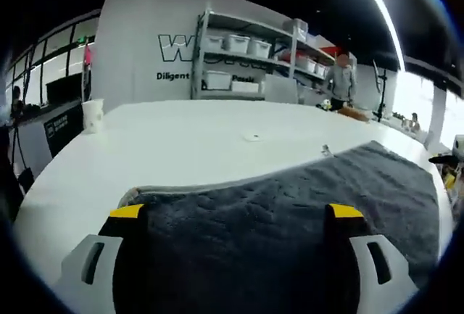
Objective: Open the folded towel by lifting each exposed corner and separating the folded layers until the towel lies flat within the target outline without major curled edges
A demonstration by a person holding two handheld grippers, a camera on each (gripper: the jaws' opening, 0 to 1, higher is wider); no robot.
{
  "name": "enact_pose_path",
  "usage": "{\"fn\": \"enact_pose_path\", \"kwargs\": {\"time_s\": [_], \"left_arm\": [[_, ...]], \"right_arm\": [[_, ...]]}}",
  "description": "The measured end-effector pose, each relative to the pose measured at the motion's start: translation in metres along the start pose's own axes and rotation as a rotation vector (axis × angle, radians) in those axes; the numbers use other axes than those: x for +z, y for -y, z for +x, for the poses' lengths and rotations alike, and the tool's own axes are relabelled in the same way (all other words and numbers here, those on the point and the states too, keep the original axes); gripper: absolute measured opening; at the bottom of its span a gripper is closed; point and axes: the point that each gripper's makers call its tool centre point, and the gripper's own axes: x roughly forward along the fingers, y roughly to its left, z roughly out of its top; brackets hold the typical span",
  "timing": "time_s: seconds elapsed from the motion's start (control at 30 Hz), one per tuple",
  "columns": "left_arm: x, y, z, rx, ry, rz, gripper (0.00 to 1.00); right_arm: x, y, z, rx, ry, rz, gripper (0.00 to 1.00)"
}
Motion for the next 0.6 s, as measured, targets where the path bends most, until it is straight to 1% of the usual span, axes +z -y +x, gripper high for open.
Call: {"fn": "enact_pose_path", "kwargs": {"time_s": [0.07, 0.1, 0.17, 0.2, 0.27, 0.33, 0.4, 0.43, 0.5, 0.57, 0.6], "left_arm": [[0.007, 0.008, -0.019, -0.012, 0.013, 0.003, 0.98], [0.008, 0.011, -0.024, -0.016, 0.014, 0.0, 0.99], [0.012, 0.019, -0.042, -0.028, 0.024, 0.0, 0.99], [0.013, 0.021, -0.051, -0.023, 0.027, 0.007, 0.99], [0.012, 0.026, -0.071, -0.004, 0.017, 0.055, 0.99], [0.011, 0.035, -0.095, -0.001, 0.018, 0.079, 0.99], [0.01, 0.044, -0.115, -0.006, 0.036, 0.081, 0.99], [0.01, 0.048, -0.121, -0.012, 0.042, 0.078, 0.99], [0.007, 0.061, -0.141, -0.033, 0.056, 0.068, 1.0], [0.003, 0.071, -0.157, -0.048, 0.067, 0.06, 1.0], [0.002, 0.074, -0.162, -0.052, 0.071, 0.06, 1.0]], "right_arm": [[0.0, 0.001, 0.002, -0.003, -0.004, -0.002, 0.99], [0.001, 0.001, 0.002, -0.002, -0.007, -0.004, 0.99], [0.003, 0.0, 0.004, 0.002, -0.004, -0.005, 0.99], [0.005, 0.0, 0.005, 0.006, 0.001, -0.005, 0.99], [0.007, 0.0, 0.007, 0.008, 0.003, -0.005, 0.99], [0.01, 0.0, 0.008, 0.006, 0.005, -0.008, 0.99], [0.013, -0.001, 0.009, 0.007, 0.009, -0.013, 0.99], [0.014, -0.001, 0.01, 0.01, 0.011, -0.015, 0.99], [0.018, -0.003, 0.011, 0.014, 0.015, -0.02, 0.99], [0.021, -0.003, 0.011, 0.015, 0.016, -0.025, 0.99], [0.022, -0.004, 0.011, 0.014, 0.017, -0.028, 0.99]]}}
